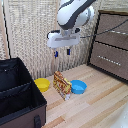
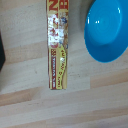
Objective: Locate and clasp the grip of the topmost drawer. Steadily and circumspectly yank the drawer open. Discover and seize the nutrition bar using your clamp. Deposit the nutrition bar in the accessible drawer. Unclench the nutrition bar.
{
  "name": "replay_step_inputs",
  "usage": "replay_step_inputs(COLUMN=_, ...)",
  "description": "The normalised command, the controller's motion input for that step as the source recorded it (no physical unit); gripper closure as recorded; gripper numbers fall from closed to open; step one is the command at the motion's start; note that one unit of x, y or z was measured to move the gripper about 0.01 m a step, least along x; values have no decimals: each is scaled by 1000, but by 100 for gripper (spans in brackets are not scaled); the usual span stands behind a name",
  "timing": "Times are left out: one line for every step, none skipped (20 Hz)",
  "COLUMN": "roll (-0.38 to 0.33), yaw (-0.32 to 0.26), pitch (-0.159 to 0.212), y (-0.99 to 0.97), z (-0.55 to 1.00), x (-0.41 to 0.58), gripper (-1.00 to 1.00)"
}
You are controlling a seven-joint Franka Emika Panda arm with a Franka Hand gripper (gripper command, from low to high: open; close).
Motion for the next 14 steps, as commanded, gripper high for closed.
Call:
replay_step_inputs(roll=-111, yaw=89, pitch=14, y=366, z=-6, x=194, gripper=-100)
replay_step_inputs(roll=-190, yaw=212, pitch=-106, y=-37, z=257, x=11, gripper=-100)
replay_step_inputs(roll=-190, yaw=212, pitch=-106, y=-37, z=257, x=11, gripper=-100)
replay_step_inputs(roll=-198, yaw=212, pitch=-97, y=-46, z=229, x=0, gripper=-100)
replay_step_inputs(roll=-199, yaw=212, pitch=-90, y=-49, z=234, x=0, gripper=-100)
replay_step_inputs(roll=-196, yaw=212, pitch=-87, y=-43, z=251, x=0, gripper=-100)
replay_step_inputs(roll=-192, yaw=212, pitch=-87, y=-40, z=269, x=0, gripper=-100)
replay_step_inputs(roll=-188, yaw=212, pitch=-89, y=-46, z=280, x=0, gripper=-100)
replay_step_inputs(roll=-182, yaw=213, pitch=-92, y=-60, z=286, x=0, gripper=-100)
replay_step_inputs(roll=-182, yaw=214, pitch=-95, y=-66, z=280, x=0, gripper=-100)
replay_step_inputs(roll=-190, yaw=216, pitch=-95, y=-74, z=243, x=0, gripper=-100)
replay_step_inputs(roll=-199, yaw=216, pitch=-97, y=-91, z=200, x=0, gripper=-100)
replay_step_inputs(roll=-210, yaw=212, pitch=-95, y=-103, z=160, x=0, gripper=-100)
replay_step_inputs(roll=-225, yaw=207, pitch=-94, y=-120, z=103, x=0, gripper=-100)
